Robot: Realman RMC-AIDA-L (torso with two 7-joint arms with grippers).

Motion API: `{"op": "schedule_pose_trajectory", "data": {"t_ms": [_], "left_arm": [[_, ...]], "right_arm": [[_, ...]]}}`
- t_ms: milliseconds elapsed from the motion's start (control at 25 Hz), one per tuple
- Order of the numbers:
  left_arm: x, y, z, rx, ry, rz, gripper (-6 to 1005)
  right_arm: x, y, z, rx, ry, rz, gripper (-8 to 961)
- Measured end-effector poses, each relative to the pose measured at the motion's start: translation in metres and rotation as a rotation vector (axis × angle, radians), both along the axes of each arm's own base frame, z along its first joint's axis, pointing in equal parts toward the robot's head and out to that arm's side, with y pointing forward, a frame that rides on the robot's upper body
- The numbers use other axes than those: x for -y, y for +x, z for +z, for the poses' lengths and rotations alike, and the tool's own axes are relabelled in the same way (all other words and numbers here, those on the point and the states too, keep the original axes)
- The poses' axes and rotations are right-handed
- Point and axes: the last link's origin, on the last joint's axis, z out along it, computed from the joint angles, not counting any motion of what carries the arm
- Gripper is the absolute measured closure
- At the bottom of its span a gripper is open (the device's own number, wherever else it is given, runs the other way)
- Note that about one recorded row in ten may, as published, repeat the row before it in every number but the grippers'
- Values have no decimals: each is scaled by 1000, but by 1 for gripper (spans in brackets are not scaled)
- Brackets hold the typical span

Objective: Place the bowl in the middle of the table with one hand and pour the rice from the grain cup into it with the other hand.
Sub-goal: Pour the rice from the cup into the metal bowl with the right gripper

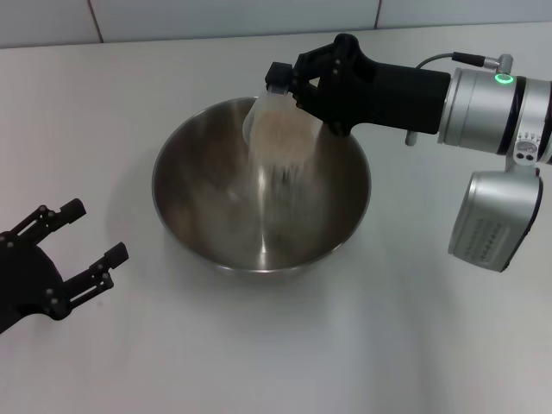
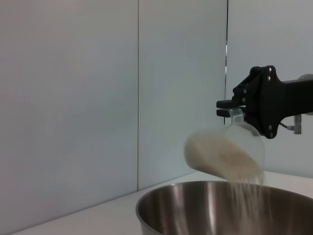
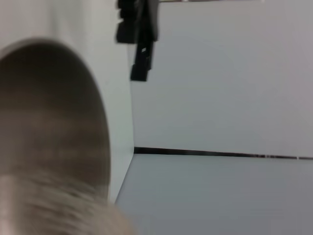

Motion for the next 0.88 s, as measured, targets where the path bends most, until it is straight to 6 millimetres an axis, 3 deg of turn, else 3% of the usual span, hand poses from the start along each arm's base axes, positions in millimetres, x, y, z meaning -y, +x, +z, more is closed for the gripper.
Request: {"op": "schedule_pose_trajectory", "data": {"t_ms": [600, 880], "left_arm": [[-1, 1, 0, 3, -2, 1, 188], [-2, 0, 1, 3, 2, 4, 188]], "right_arm": [[-1, -3, -5, 123, 244, 275, 903], [1, -4, -7, 137, 270, 317, 901]]}}
